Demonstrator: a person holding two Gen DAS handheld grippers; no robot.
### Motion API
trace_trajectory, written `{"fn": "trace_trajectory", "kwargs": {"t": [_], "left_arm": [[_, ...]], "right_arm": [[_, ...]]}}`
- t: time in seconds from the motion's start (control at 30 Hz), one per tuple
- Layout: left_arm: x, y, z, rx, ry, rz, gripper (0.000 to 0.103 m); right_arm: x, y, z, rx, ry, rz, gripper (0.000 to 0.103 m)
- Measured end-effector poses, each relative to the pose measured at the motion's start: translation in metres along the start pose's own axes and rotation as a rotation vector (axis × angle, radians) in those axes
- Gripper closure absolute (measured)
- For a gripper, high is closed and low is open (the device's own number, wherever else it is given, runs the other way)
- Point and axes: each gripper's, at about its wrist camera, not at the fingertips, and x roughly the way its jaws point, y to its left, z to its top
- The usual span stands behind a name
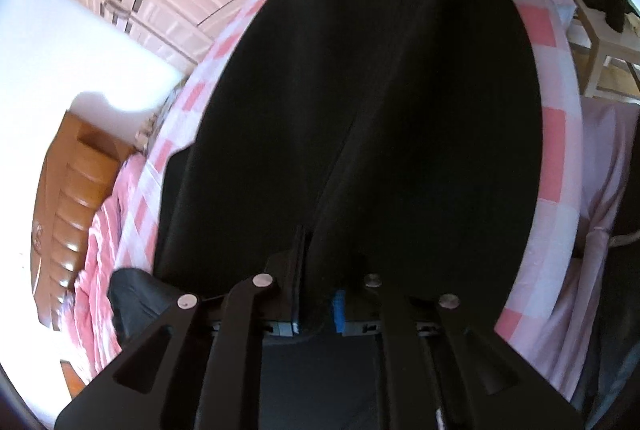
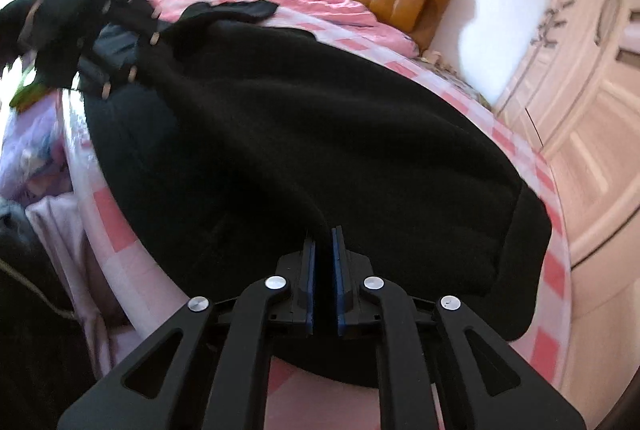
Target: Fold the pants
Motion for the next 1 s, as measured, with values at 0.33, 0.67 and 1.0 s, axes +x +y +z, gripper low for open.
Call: {"fn": "trace_trajectory", "kwargs": {"t": [0.33,0.67,1.0], "left_arm": [[-0.060,0.054,-0.037,-0.675,-0.167,-0.174,0.002],[-0.038,0.072,-0.089,-1.167,-0.088,-0.167,0.002],[-0.031,0.087,-0.099,-1.256,-0.099,-0.164,0.002]], "right_arm": [[-0.061,-0.035,-0.054,0.509,-0.134,0.044,0.029],[-0.053,-0.057,-0.069,0.842,-0.226,0.158,0.036],[-0.011,-0.063,-0.051,0.966,-0.109,0.135,0.039]]}}
